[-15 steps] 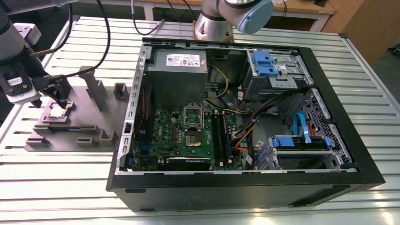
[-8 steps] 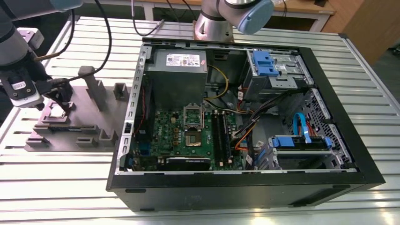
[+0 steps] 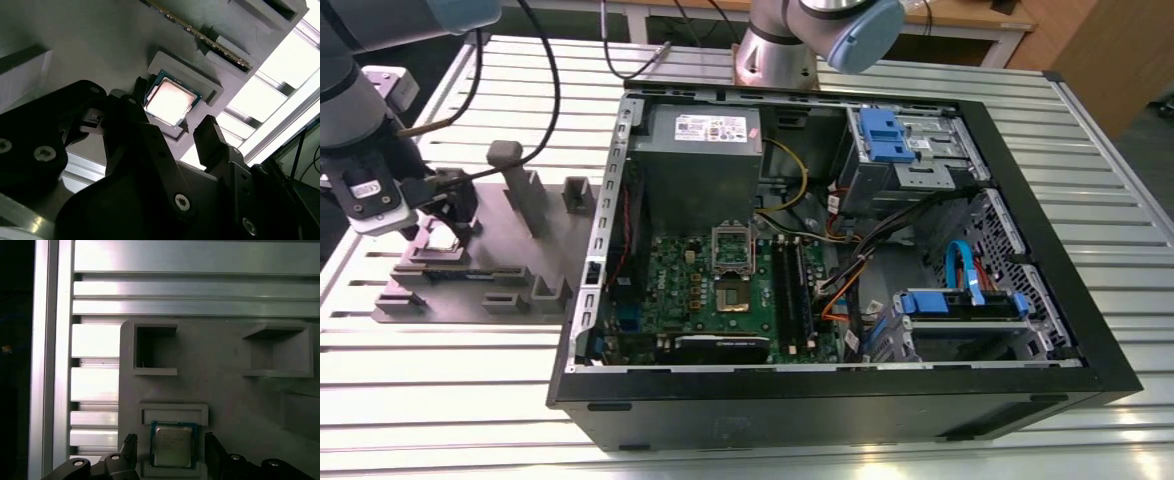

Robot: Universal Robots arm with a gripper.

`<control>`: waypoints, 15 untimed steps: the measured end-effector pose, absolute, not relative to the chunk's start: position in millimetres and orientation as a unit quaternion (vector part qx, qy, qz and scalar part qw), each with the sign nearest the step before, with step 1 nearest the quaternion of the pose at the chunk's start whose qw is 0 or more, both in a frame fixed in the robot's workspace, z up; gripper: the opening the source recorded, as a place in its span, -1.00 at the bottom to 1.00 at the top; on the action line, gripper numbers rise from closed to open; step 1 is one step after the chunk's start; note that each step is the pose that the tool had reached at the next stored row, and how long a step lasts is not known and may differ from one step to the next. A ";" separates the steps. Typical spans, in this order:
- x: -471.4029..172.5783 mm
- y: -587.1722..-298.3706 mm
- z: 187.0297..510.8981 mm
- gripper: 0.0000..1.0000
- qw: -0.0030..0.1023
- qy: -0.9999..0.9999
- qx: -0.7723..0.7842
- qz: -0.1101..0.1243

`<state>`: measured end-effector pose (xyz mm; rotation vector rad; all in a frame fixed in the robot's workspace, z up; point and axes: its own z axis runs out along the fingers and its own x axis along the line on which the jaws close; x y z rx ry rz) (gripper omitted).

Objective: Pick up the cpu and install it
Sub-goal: 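Pick up the cpu and move it towards the insertion slot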

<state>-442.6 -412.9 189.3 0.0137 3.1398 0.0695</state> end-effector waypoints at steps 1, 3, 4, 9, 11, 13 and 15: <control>-442.5 -413.0 188.8 0.29 0.000 1.000 0.005 0.022; -442.1 -413.0 187.9 0.29 0.000 1.000 0.006 0.022; -441.9 -413.0 187.3 0.29 0.001 1.000 0.008 0.022; -441.4 -413.0 184.1 0.29 0.001 1.000 0.015 0.022; -441.1 -413.0 182.9 0.29 0.001 1.000 0.016 0.022; -440.8 -413.0 181.8 0.29 0.001 1.000 0.016 0.022; -440.8 -413.0 181.5 0.29 0.001 1.000 0.016 0.022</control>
